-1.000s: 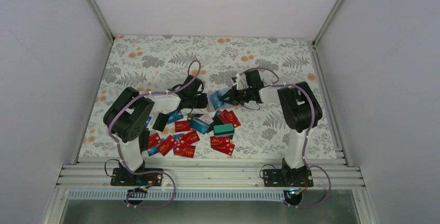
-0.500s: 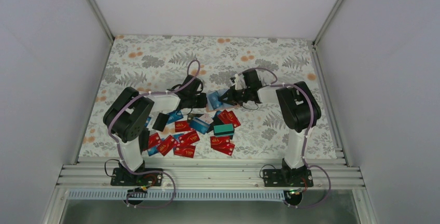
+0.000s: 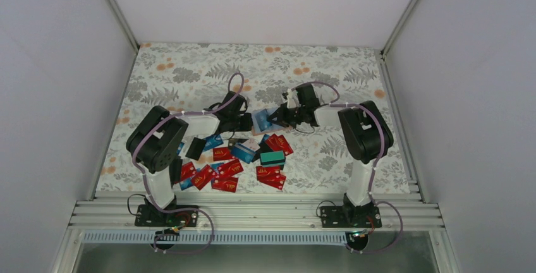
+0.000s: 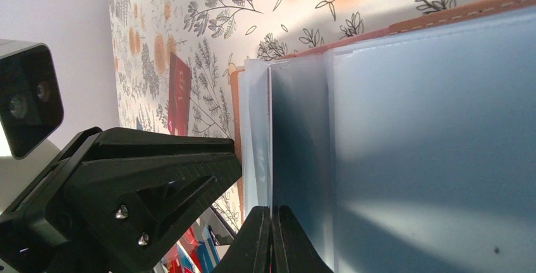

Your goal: Put the credit cards into the card holder

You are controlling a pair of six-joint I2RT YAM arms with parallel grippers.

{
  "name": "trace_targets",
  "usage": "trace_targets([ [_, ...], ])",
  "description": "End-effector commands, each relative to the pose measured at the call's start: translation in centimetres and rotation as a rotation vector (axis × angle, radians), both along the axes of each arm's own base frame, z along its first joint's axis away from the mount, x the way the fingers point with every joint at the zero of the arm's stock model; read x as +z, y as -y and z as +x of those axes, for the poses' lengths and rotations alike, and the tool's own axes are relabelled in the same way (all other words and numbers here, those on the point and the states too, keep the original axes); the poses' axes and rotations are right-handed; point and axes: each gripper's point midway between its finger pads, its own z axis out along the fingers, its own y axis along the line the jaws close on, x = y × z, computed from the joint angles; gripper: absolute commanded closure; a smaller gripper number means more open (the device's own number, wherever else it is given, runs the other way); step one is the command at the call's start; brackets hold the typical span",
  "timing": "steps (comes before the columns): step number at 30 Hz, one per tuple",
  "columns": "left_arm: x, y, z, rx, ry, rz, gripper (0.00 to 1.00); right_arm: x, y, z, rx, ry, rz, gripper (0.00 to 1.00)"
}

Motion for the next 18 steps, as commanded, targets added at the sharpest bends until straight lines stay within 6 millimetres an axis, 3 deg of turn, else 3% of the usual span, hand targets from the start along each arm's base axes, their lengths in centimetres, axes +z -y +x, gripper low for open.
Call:
trace_targets([
  [1, -2.4, 0.0, -1.8, -0.028, -0.080, 0.008, 0.87, 0.6, -0.7, 0.1, -0.005, 0.033, 0.012, 0.96],
  [18, -2.9, 0.3, -2.3, -0.041, -0.104, -0.003, 0.90, 1.7, -1.3, -0.1, -0.012, 0.089, -0.013, 0.96],
])
